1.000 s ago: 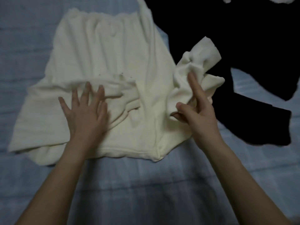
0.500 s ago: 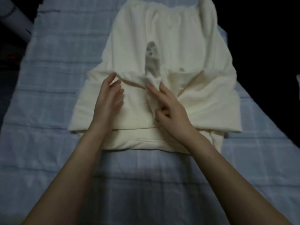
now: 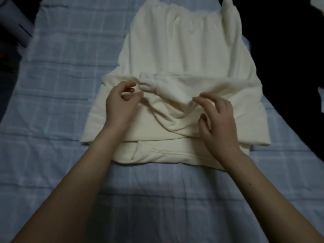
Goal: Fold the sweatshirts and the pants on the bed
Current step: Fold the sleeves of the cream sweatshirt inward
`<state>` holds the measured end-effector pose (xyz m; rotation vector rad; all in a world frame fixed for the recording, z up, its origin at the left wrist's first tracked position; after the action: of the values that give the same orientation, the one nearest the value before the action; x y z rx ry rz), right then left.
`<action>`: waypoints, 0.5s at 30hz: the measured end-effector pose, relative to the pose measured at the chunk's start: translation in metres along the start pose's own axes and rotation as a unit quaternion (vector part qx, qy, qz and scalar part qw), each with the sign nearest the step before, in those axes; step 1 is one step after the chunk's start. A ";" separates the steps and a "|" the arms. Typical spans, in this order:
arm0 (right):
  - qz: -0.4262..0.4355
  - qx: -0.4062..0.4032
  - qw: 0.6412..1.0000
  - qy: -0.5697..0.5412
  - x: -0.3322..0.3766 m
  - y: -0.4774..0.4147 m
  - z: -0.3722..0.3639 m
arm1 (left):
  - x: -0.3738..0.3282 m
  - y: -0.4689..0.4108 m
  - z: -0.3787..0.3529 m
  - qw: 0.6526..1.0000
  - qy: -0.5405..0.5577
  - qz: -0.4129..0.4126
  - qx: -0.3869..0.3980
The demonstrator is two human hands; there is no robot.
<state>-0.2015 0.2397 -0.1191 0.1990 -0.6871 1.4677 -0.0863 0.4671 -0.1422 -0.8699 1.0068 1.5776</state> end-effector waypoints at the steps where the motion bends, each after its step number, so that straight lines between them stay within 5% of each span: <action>1: -0.004 0.013 0.999 0.045 -0.009 -0.002 0.000 | 0.001 0.000 -0.004 0.999 -0.004 0.021 0.026; 5: -0.061 0.146 0.985 0.071 -0.025 -0.005 -0.021 | -0.006 0.004 -0.036 0.996 0.045 0.053 0.063; 12: -0.020 0.127 0.978 0.164 -0.029 -0.014 -0.007 | -0.013 0.027 -0.001 0.991 0.129 -0.014 -0.034; 15: -0.045 0.141 0.970 0.192 -0.030 -0.017 -0.006 | 0.008 0.026 0.040 0.993 0.069 0.025 -0.094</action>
<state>-0.1822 0.2160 -0.1354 0.1557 -0.1537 1.4580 -0.1147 0.5038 -0.1289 -1.1030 0.9938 1.6929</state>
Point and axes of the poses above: each hand's wrist, its own y-axis away from the middle knuckle, its own z-axis out of the back of the hand, x = y × z, the point moved 2 cm from there along -y, towards the middle knuckle, and after that the axes turned 1 degree about y, right-handed, at the moved point
